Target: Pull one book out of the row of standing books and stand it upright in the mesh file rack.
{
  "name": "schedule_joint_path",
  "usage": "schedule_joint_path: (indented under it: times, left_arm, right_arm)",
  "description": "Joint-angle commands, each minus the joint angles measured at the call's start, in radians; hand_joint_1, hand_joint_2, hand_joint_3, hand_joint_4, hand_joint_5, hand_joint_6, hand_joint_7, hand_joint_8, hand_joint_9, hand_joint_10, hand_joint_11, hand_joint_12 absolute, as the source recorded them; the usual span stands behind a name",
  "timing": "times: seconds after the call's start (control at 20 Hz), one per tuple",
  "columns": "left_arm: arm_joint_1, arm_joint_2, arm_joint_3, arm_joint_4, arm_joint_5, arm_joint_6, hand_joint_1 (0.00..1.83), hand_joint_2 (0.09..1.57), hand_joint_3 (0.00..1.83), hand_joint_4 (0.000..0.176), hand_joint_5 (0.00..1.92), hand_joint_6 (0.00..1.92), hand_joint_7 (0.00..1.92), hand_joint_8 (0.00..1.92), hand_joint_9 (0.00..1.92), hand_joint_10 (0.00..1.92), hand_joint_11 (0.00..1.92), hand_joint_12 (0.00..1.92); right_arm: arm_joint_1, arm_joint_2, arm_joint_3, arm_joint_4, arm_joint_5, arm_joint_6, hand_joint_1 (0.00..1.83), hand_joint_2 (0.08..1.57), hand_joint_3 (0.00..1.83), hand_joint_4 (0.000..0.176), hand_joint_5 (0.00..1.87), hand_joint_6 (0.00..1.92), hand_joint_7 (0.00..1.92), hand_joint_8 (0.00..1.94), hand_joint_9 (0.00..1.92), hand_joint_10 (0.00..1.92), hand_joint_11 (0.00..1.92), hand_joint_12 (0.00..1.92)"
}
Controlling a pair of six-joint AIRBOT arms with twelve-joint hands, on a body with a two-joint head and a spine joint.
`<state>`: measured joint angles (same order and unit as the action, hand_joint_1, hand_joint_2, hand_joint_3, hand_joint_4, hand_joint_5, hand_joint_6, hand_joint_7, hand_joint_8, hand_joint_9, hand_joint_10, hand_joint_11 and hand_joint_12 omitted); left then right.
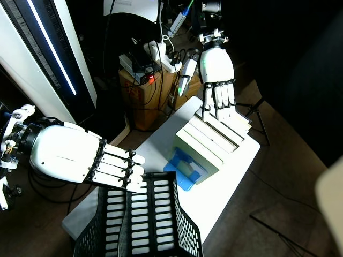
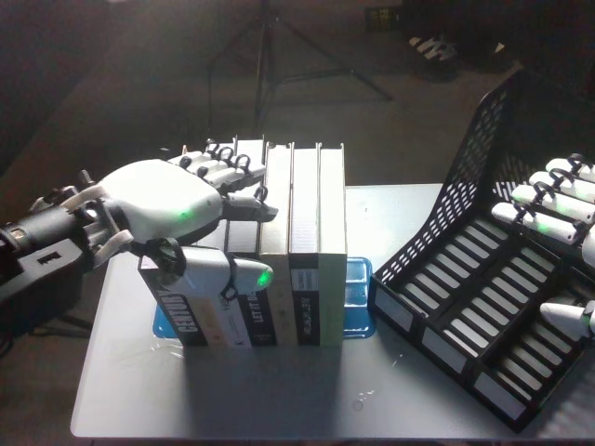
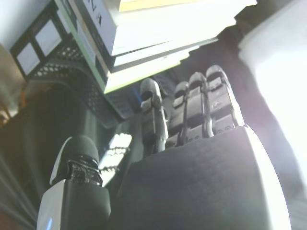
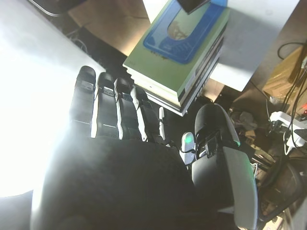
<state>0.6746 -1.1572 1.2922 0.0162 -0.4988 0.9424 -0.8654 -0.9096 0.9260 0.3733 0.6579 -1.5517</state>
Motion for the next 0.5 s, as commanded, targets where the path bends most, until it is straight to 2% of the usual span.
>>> schedule_joint_path:
  times: [0.0,0.05,0.2,0.25,0.3,0.35,0.4,0.45]
  left_arm:
    - [-0.012,0.001,0.004,-0.009,-0.087,0.014,0.09,1.21,0.0,0.087,0.42,0.04,0.0,0.0,0.0,0.0,0.0,0.0]
    - [-0.014,-0.001,0.005,-0.009,-0.08,0.02,0.09,1.21,0.0,0.094,0.43,0.04,0.0,0.0,0.0,0.0,0.0,0.0]
    - [-0.023,-0.013,0.009,-0.019,-0.042,0.068,0.08,1.2,0.0,0.094,0.47,0.04,0.0,0.0,0.0,0.0,0.0,0.0]
    - [-0.024,-0.015,0.009,-0.023,-0.035,0.082,0.04,1.2,0.0,0.103,0.48,0.04,0.0,0.0,0.0,0.0,0.0,0.0]
    - [-0.024,-0.017,0.007,-0.031,-0.024,0.103,0.08,1.2,0.0,0.093,0.51,0.04,0.0,0.0,0.0,0.0,0.0,0.0]
    - [-0.023,-0.019,0.007,-0.031,-0.016,0.107,0.12,1.19,0.0,0.083,0.54,0.04,0.0,0.0,0.0,0.0,0.0,0.0]
    - [-0.022,-0.021,0.007,-0.031,-0.008,0.112,0.12,1.2,0.0,0.076,0.56,0.02,0.0,0.0,0.0,0.0,0.0,0.0]
    - [-0.019,-0.024,0.007,-0.031,-0.002,0.116,0.15,1.2,0.0,0.078,0.57,0.02,0.0,0.0,0.0,0.0,0.0,0.0]
  right_arm:
    - [-0.001,0.007,0.001,-0.01,0.112,-0.006,0.21,1.33,0.0,0.024,0.0,0.0,0.0,0.0,0.0,0.0,0.0,0.0]
    - [-0.001,0.007,0.001,-0.01,0.113,-0.006,0.21,1.34,0.01,0.014,0.0,0.0,0.0,0.0,0.0,0.0,0.0,0.0]
    - [-0.005,0.007,0.0,-0.007,0.116,-0.006,0.22,1.33,0.0,0.018,0.0,0.0,0.0,0.0,0.0,0.0,0.0,0.0]
    - [-0.006,0.007,0.0,-0.006,0.117,-0.006,0.21,1.33,0.0,0.019,0.0,0.0,0.0,0.0,0.0,0.0,0.0,0.0]
    - [-0.006,0.007,-0.001,-0.005,0.118,-0.006,0.21,1.33,0.0,0.018,0.0,0.0,0.0,0.0,0.0,0.0,0.0,0.0]
    - [-0.007,0.007,-0.001,-0.004,0.119,-0.006,0.19,1.32,0.0,0.028,0.0,0.0,0.0,0.0,0.0,0.0,0.0,0.0]
    - [-0.008,0.007,-0.001,-0.003,0.119,-0.006,0.18,1.32,0.0,0.025,0.0,0.0,0.0,0.0,0.0,0.0,0.0,0.0]
    - [-0.009,0.007,-0.001,-0.001,0.121,-0.006,0.17,1.32,0.0,0.03,0.0,0.0,0.0,0.0,0.0,0.0,0.0,0.0]
